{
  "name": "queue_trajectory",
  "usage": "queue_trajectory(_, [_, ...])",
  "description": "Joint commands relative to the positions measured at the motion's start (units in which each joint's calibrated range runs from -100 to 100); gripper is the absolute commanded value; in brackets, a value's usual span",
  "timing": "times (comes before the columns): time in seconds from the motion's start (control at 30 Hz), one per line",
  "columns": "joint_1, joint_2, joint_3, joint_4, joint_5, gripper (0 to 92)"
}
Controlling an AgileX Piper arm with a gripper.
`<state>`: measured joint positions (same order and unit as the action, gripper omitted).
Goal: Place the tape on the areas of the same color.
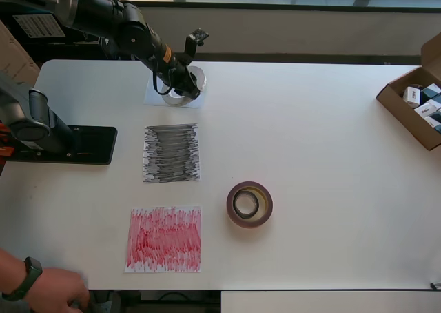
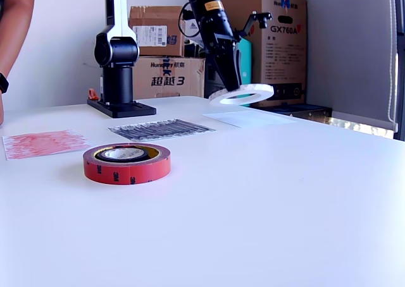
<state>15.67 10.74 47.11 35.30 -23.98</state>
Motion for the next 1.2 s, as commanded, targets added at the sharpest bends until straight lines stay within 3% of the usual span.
queue_trajectory(0.0, [1.5,3.7,1.3,-0.7,-0.2,0.0])
queue_trajectory(0.33, [5.1,5.5,-2.4,-4.3,7.9,0.0])
queue_trajectory(1.17, [6.2,7.7,-1.1,-4.1,7.9,0.0])
